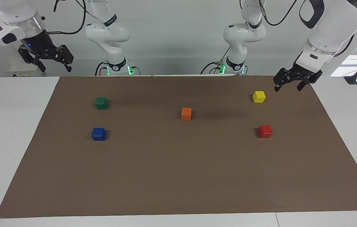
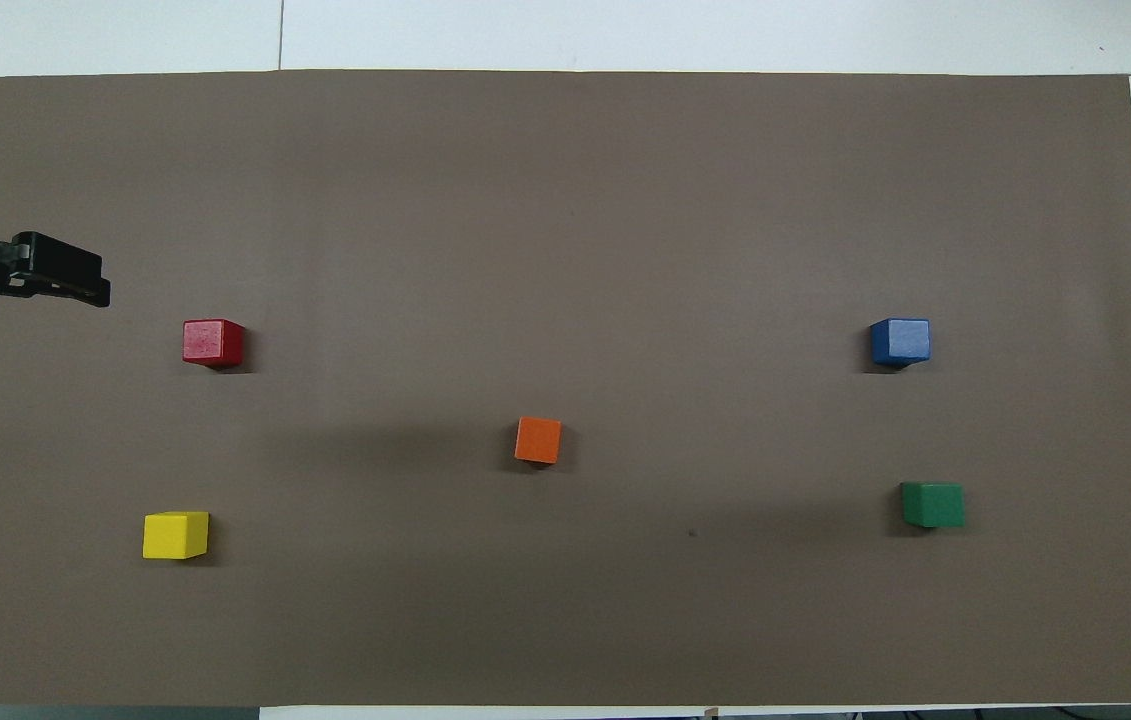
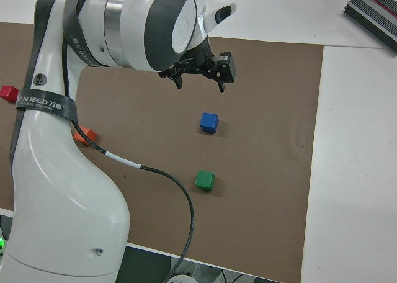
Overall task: Transfer red block to right arm and stack on blue block
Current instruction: 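Lower the left gripper onto the red cube and close it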
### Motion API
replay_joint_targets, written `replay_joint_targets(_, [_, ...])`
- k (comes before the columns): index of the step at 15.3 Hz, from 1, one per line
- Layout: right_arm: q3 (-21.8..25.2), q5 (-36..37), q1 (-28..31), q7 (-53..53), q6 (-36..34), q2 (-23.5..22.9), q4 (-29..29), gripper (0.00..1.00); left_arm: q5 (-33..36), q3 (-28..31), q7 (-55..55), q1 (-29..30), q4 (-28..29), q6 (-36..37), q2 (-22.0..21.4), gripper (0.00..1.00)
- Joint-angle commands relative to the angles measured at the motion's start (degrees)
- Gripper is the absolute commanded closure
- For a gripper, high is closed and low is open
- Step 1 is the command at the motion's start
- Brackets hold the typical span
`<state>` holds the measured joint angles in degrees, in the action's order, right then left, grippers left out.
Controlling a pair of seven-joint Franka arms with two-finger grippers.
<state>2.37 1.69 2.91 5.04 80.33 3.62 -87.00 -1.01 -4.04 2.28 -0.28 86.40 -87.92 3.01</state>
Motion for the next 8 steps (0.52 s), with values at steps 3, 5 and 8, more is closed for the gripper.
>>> replay_joint_targets(3, [-0.1,-1.0,0.5,0.7,-0.3,1.4,-1.6,0.00,-0.9,0.3,0.0,0.6,-0.7,0.5,0.1,0.00])
replay_joint_targets(5, [-0.1,-1.0,0.5,0.7,-0.3,1.4,-1.6,0.00,-0.9,0.3,0.5,0.6,-0.8,0.0,0.3,0.00])
replay_joint_targets(8, [-0.1,-1.2,0.4,0.8,-0.1,1.5,-2.2,0.00,-0.7,0.9,4.6,1.0,1.8,-2.2,-0.8,0.00])
